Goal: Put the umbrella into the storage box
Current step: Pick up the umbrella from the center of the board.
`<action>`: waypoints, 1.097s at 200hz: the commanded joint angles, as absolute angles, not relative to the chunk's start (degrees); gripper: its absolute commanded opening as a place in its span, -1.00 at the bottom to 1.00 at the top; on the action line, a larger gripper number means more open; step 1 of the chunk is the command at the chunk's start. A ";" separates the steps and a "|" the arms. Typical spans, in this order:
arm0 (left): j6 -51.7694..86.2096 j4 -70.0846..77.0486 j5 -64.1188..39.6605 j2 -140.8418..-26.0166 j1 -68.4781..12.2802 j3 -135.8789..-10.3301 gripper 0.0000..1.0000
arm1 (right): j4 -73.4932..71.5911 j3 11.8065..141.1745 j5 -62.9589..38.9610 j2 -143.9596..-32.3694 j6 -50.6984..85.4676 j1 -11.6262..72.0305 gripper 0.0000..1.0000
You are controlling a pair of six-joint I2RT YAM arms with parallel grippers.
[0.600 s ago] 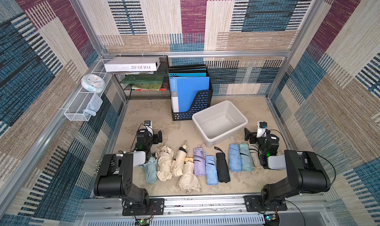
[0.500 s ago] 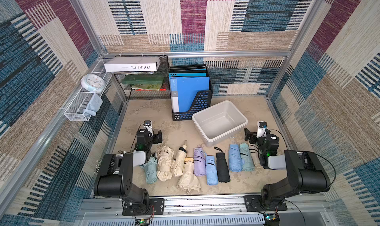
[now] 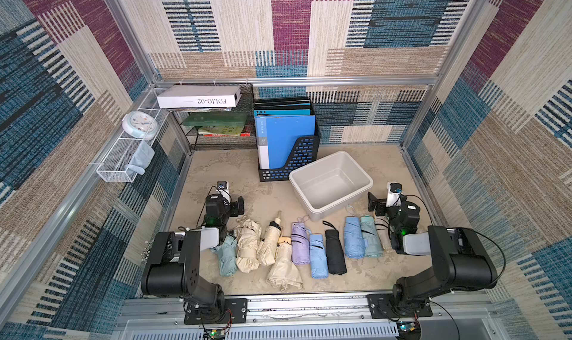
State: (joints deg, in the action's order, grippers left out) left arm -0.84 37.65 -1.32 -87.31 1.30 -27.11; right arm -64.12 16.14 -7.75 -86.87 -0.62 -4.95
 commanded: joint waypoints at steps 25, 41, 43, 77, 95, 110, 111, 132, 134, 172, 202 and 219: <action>-1.06 38.25 -1.82 -87.27 1.40 -27.51 0.99 | -65.48 16.17 -7.47 -86.77 -0.53 -4.99 0.99; -1.05 38.32 -1.83 -87.19 1.36 -27.51 0.99 | -65.58 16.17 -7.46 -86.66 -0.54 -4.93 0.99; -1.05 38.28 -1.80 -87.19 1.40 -27.51 0.99 | -65.51 16.15 -7.47 -86.66 -0.53 -4.97 0.99; -0.97 38.30 -1.85 -87.22 1.40 -27.51 0.99 | -65.52 16.16 -7.47 -86.66 -0.51 -4.95 0.99; -0.97 38.00 -2.40 -87.24 1.67 -27.66 0.99 | -65.61 16.13 -7.47 -86.66 -0.58 -4.94 0.99; -0.95 38.50 -2.59 -86.61 1.67 -27.23 0.99 | -63.56 16.60 -8.73 -84.92 -0.84 -4.96 1.00; -0.96 38.36 -2.66 -86.46 1.67 -27.24 0.99 | -63.20 16.70 -8.89 -84.69 -0.90 -4.94 0.99; -1.48 30.74 -3.35 -82.71 1.65 -29.51 0.99 | -53.11 19.81 -12.20 -78.78 -2.58 -4.92 0.99; -1.49 30.14 -3.41 -82.33 1.62 -29.70 0.99 | -52.37 20.02 -12.39 -78.14 -2.73 -4.94 0.99; -1.06 27.49 -2.54 -73.11 1.65 -27.77 0.99 | -45.11 20.05 -13.30 -66.54 0.11 -4.97 0.99; -1.26 22.20 -1.18 -66.19 1.63 -29.61 0.99 | -34.38 21.55 -10.36 -57.28 5.99 -4.97 0.99; 0.15 17.51 -0.92 -62.80 1.67 -31.92 0.99 | -20.90 25.72 -3.42 -54.05 14.32 -4.99 1.00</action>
